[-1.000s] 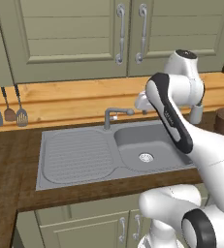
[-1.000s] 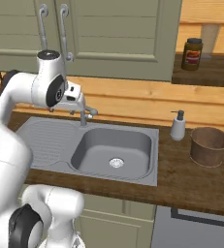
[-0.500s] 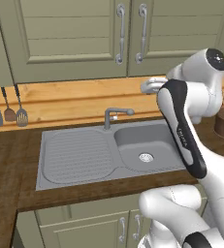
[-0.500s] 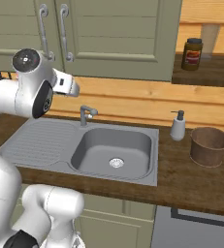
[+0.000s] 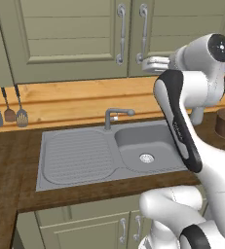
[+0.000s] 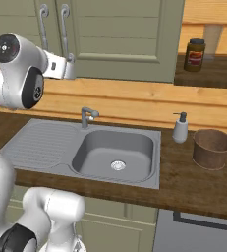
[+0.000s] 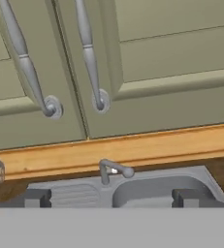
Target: Open the cabinet, pick up the bread from the cabinet and place it in the basket. Then move the basket to the dining counter.
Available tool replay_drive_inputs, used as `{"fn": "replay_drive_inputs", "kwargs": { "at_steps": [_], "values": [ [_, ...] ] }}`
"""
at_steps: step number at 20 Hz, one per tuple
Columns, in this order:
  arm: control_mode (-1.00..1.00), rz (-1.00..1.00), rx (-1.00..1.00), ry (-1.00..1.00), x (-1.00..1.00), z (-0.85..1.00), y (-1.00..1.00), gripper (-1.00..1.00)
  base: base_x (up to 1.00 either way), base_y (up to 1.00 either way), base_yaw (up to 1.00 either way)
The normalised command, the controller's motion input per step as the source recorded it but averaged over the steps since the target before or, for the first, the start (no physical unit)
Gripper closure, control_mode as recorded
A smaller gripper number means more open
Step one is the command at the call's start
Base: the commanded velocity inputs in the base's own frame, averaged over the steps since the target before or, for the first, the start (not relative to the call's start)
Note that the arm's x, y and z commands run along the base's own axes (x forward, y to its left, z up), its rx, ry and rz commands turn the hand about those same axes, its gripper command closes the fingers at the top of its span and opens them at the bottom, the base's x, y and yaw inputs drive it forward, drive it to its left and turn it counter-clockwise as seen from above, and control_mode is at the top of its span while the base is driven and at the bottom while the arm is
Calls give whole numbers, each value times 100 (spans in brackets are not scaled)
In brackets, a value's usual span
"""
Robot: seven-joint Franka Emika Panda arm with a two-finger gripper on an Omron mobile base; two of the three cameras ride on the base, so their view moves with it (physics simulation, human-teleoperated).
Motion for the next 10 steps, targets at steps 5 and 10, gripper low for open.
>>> {"fn": "replay_drive_inputs", "kwargs": {
  "at_steps": [5,10],
  "values": [
    [-100,-9,2,0,6,83,0,-100,0,0,0],
    [-100,0,3,-14,2,44,-1,-100,0,0,0]
  ]
}}
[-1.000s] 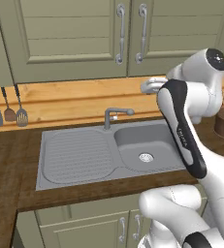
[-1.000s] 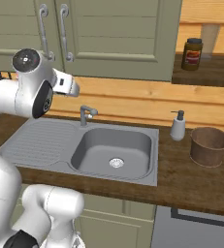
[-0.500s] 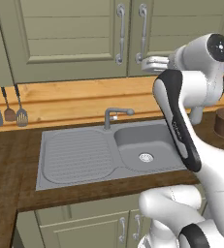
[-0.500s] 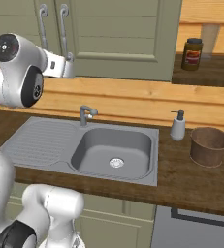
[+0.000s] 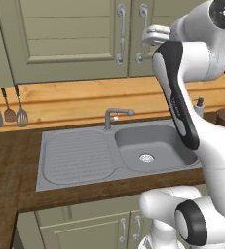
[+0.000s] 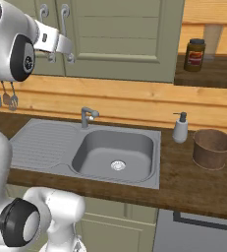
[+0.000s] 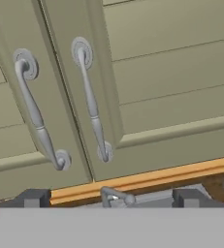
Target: Open the cabinet, pick up the bread from the cabinet and place it in the basket. Then move the basket to the dining counter.
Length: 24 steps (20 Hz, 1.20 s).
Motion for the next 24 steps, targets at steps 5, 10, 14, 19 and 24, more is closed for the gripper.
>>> {"fn": "replay_drive_inputs", "kwargs": {
  "at_steps": [5,10,14,19,24],
  "values": [
    [-100,0,2,-9,27,10,0,-100,0,0,0],
    [-100,0,4,-3,57,0,22,-100,0,0,0],
    [-100,1,7,-1,60,0,8,-100,0,0,0],
    [-100,1,1,-2,5,0,0,-100,0,0,0],
    [-100,0,0,0,28,-11,0,-100,0,0,0]
  ]
}}
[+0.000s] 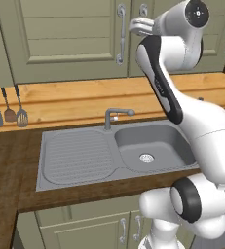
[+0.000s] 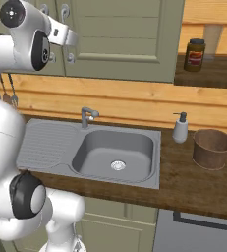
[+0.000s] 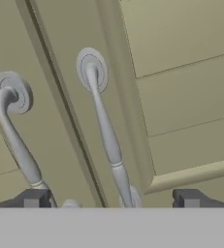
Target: Open the cabinet, pick up the bread from the cabinet and place it in the basket. Then move the basket to the dining counter.
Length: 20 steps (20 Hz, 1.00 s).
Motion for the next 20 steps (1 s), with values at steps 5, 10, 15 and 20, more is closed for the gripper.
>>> {"fn": "replay_drive_inputs", "kwargs": {
  "at_steps": [5,10,15,20],
  "values": [
    [-100,0,0,0,36,-24,-3,-100,0,0,0],
    [-100,0,0,-2,28,-6,-1,-100,0,0,0],
    [-100,0,0,-4,39,-16,0,-100,0,0,0],
    [-100,0,0,-6,44,-5,0,-100,0,0,0]
  ]
}}
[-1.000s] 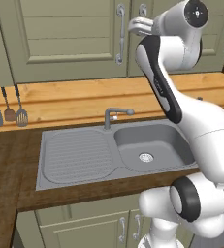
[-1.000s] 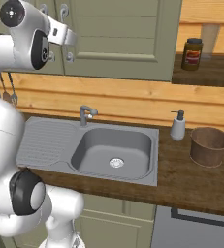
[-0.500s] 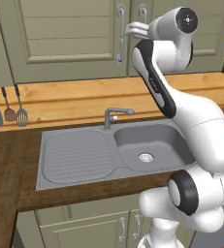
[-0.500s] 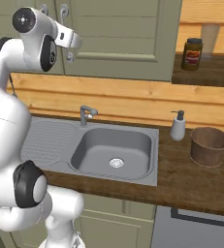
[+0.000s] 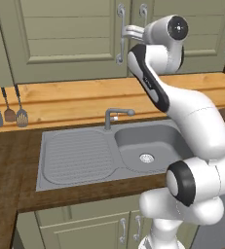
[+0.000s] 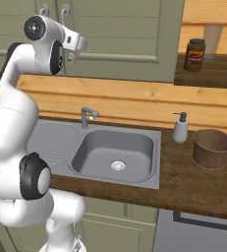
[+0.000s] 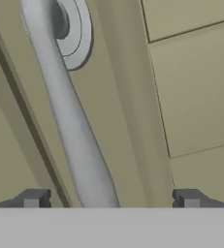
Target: Open the cabinet, pick up the bread from the cabinet and place it in the basket. Then move the basket to the dining counter.
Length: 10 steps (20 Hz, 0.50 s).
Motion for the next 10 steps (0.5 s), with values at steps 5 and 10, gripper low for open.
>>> {"fn": "replay_drive_inputs", "kwargs": {
  "at_steps": [5,10],
  "values": [
    [-100,0,0,-4,51,-4,0,100,0,0,0],
    [-100,0,0,-1,39,-4,0,100,0,0,0]
  ]
}}
